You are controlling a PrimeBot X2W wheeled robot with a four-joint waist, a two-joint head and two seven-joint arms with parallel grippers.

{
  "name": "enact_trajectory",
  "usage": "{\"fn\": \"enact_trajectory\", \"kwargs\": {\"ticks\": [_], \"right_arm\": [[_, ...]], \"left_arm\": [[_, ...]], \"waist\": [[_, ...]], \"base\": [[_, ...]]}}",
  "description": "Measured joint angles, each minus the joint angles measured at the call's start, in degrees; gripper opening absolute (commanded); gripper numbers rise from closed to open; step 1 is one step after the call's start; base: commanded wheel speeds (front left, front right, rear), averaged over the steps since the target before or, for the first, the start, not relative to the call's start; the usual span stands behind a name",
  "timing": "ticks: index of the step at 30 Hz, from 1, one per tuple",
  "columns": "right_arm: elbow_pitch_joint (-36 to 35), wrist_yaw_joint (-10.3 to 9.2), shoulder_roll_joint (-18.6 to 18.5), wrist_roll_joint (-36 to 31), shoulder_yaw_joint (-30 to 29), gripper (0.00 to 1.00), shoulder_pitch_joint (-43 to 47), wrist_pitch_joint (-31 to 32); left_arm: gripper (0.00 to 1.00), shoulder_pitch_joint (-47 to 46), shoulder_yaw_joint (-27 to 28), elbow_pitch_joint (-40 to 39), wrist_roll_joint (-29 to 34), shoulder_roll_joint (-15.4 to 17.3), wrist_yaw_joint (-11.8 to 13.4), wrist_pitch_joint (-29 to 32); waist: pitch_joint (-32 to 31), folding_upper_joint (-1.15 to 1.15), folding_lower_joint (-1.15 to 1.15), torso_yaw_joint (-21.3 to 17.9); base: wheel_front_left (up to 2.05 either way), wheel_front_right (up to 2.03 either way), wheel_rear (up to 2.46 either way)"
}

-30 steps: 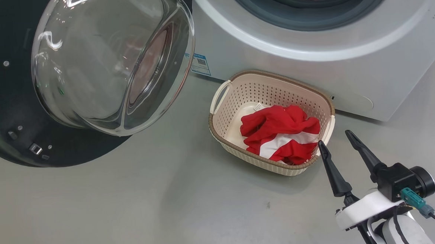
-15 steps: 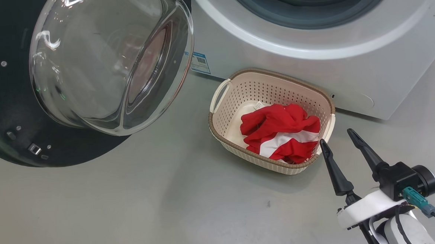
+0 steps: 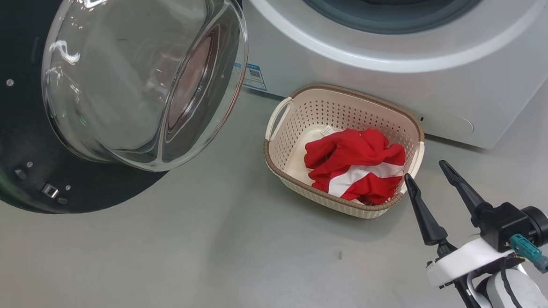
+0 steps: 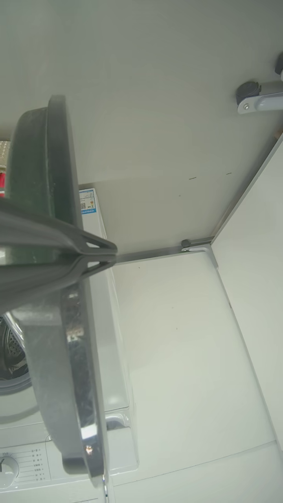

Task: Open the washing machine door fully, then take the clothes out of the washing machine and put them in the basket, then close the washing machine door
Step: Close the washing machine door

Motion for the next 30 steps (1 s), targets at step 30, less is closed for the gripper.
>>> {"fn": "enact_trajectory", "kwargs": {"ticks": [30], "right_arm": [[-1.5,-0.13,-0.7,0.1,-0.6,1.00,0.0,0.1]], "left_arm": [[0.00,3.9,0.3,-1.8,-6.7,-1.6,-8.5,11.8]], "waist": [[1.5,0.00,0.00,0.3]], "base": [[0.00,0.00,0.00]]}}
